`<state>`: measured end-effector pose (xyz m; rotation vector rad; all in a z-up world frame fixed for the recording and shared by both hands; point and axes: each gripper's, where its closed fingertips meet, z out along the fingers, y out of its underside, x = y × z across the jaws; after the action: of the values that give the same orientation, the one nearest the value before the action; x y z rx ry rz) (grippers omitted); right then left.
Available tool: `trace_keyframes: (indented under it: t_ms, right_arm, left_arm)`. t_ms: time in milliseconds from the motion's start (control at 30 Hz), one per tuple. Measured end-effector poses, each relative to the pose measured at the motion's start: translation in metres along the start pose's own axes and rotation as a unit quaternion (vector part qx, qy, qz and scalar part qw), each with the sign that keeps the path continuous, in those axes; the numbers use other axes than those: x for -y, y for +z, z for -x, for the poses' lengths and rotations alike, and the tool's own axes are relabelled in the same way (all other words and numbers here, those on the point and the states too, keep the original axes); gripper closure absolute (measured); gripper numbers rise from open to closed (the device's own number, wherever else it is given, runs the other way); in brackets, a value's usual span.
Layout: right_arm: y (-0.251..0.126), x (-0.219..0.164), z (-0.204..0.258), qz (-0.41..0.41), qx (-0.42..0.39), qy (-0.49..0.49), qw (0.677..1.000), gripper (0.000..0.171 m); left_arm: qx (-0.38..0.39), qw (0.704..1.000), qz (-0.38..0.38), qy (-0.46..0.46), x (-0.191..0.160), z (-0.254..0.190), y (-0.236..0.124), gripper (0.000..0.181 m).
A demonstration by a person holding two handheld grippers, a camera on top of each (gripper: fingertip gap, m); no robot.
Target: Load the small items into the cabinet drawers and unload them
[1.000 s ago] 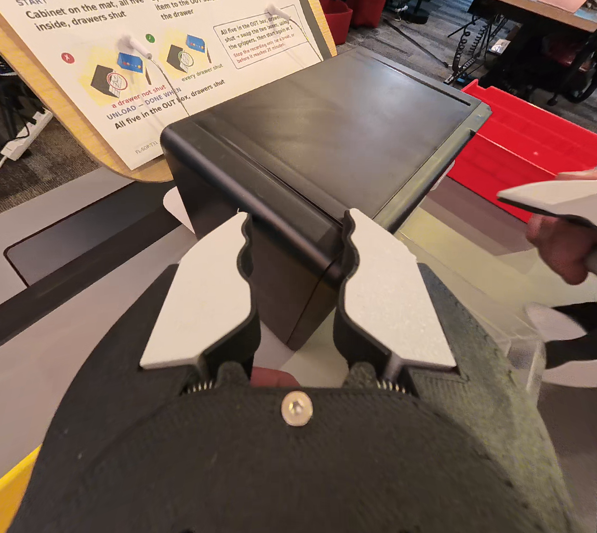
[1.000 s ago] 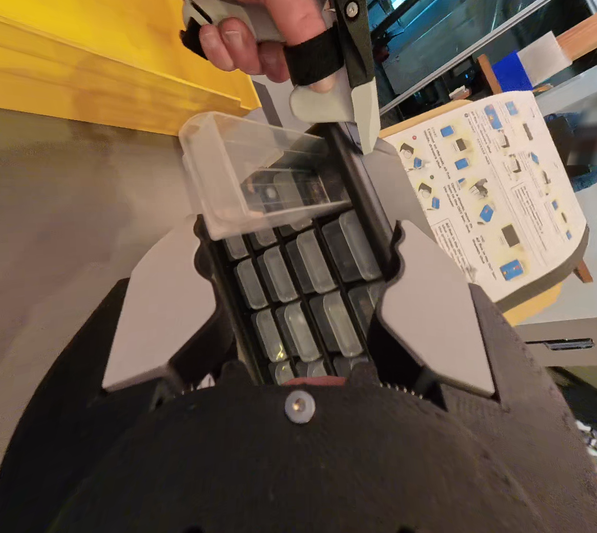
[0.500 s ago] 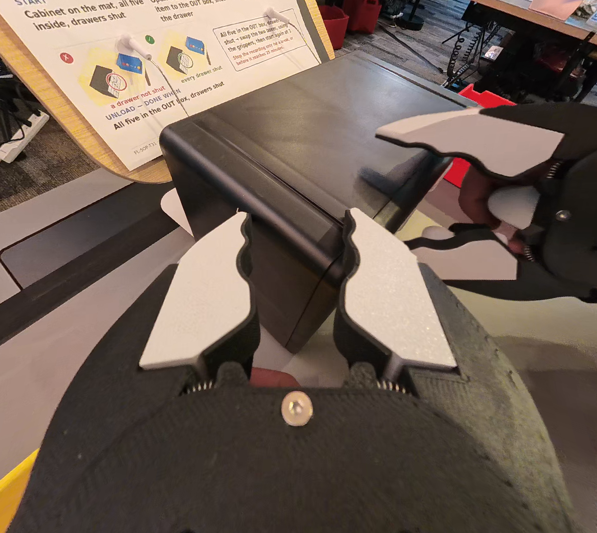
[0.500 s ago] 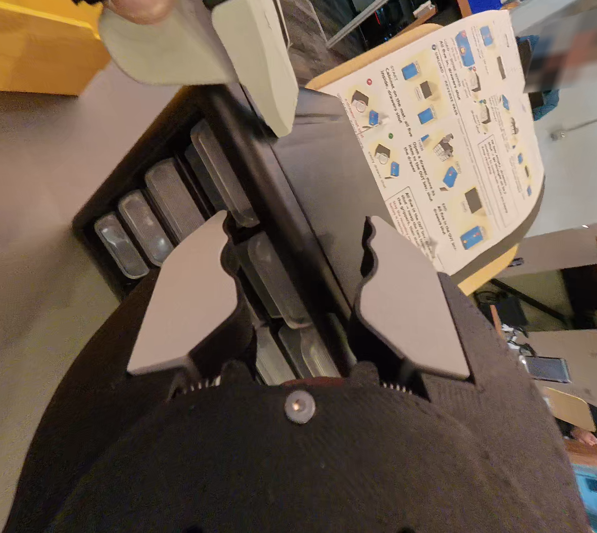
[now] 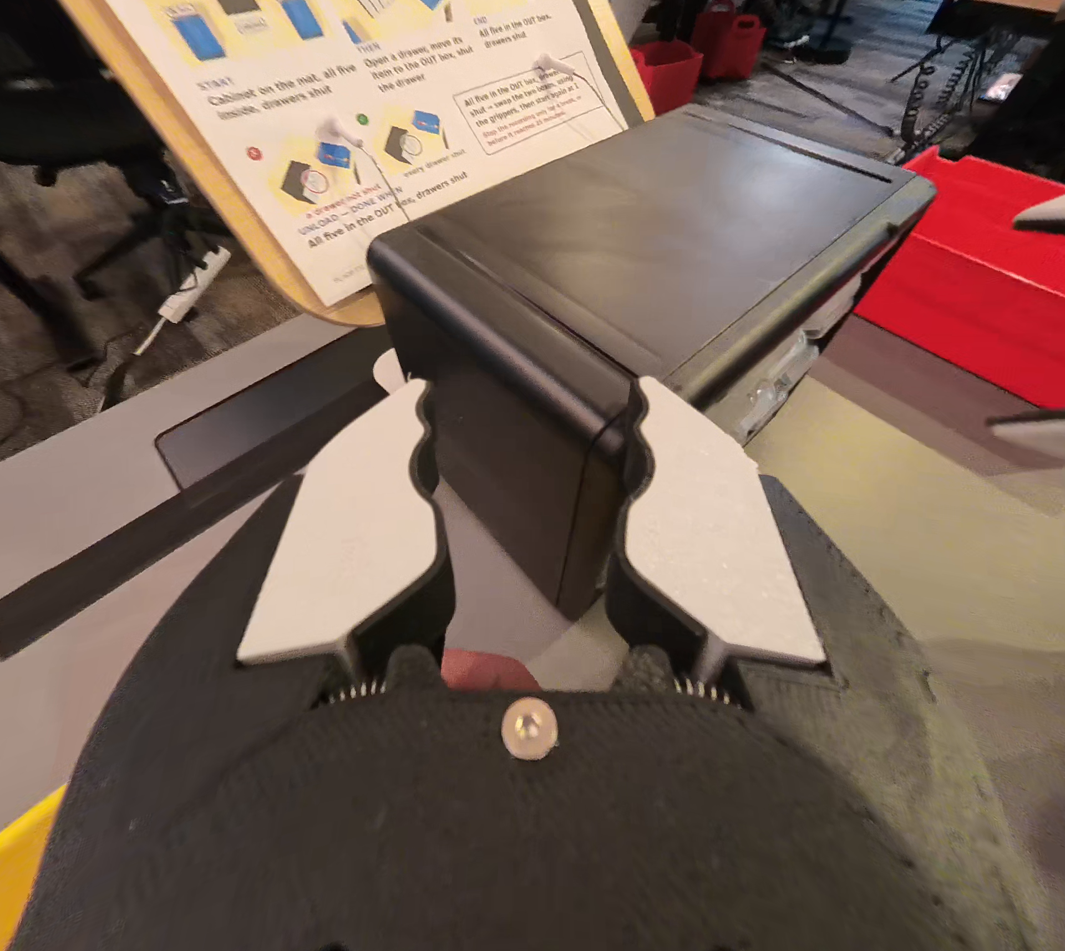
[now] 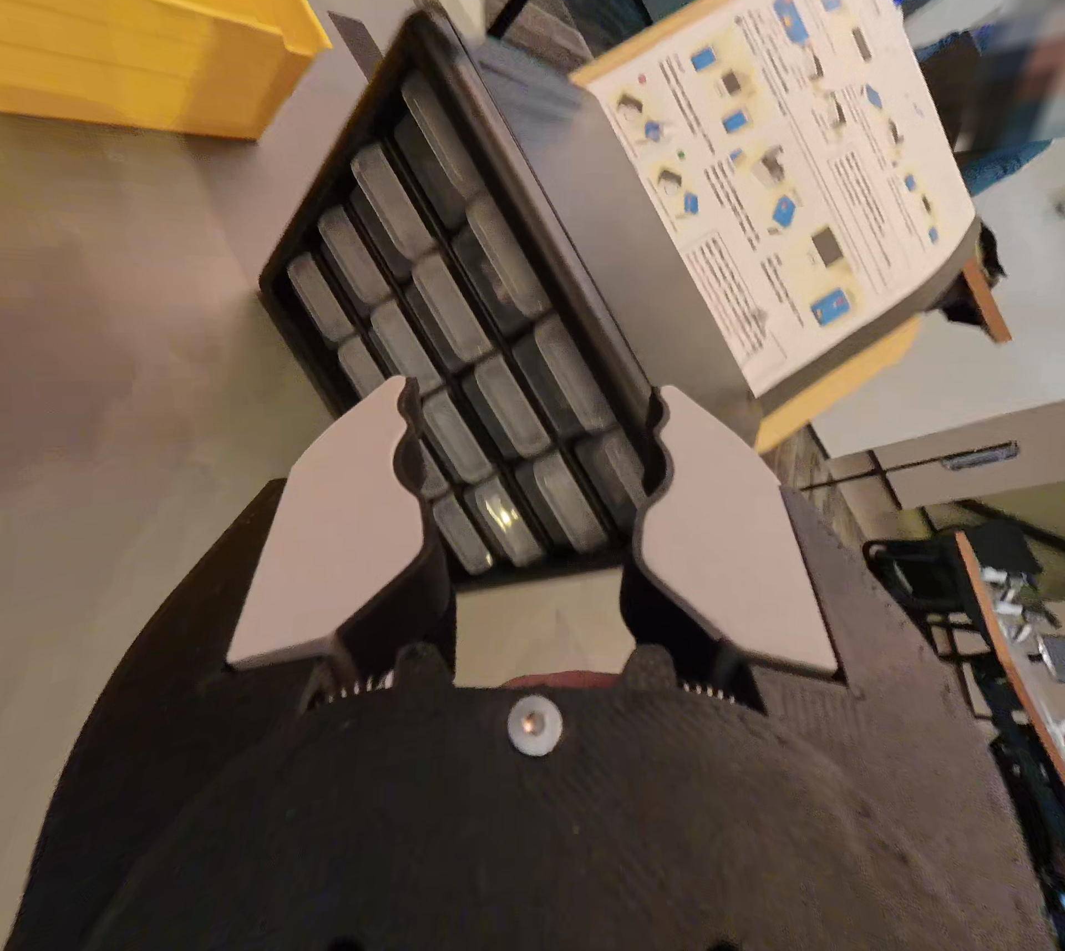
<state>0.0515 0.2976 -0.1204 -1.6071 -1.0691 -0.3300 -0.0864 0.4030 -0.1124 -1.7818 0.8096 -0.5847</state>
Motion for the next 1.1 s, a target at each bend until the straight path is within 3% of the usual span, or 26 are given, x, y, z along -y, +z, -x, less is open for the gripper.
trace_keyframes:
  t_ms: [33,167,333,533,700,800,933,1000,1100]
  right_arm:
    - [-0.011,-0.012,-0.007,0.009,-0.005,0.008,1.000,0.100]
    - [-0.051,-0.075,-0.036,0.055,-0.037,0.064,0.996,0.102]
    - [-0.112,-0.168,-0.085,0.132,-0.104,0.134,0.977,0.105]
    - [-0.208,-0.296,-0.152,0.243,-0.211,0.219,0.921,0.112]
    - [-0.269,-0.389,-0.152,0.313,-0.226,0.311,0.868,0.107]
    - [-0.283,-0.430,-0.136,0.338,-0.213,0.351,0.847,0.108]
    - [-0.276,-0.455,-0.103,0.354,-0.154,0.403,0.830,0.109]
    - [-0.272,-0.462,-0.093,0.361,-0.133,0.410,0.827,0.118]
    - [-0.262,-0.461,-0.082,0.339,-0.107,0.431,0.829,0.134]
  left_arm:
    - [0.004,1.000,-0.008,-0.001,0.000,0.000,-0.008,0.119]
    - [0.049,0.999,-0.016,0.007,-0.011,0.012,-0.050,0.118]
    - [0.147,0.989,0.027,0.010,-0.057,0.051,-0.116,0.112]
    - [0.246,0.965,0.090,-0.032,-0.126,0.089,-0.197,0.108]
    - [0.339,0.928,0.143,-0.052,-0.177,0.114,-0.266,0.104]
    - [0.328,0.923,0.173,-0.102,-0.209,0.113,-0.279,0.100]
    - [0.297,0.921,0.208,-0.143,-0.242,0.107,-0.273,0.100]
    - [0.279,0.921,0.221,-0.160,-0.256,0.104,-0.267,0.109]
    - [0.275,0.918,0.243,-0.151,-0.273,0.103,-0.261,0.137]
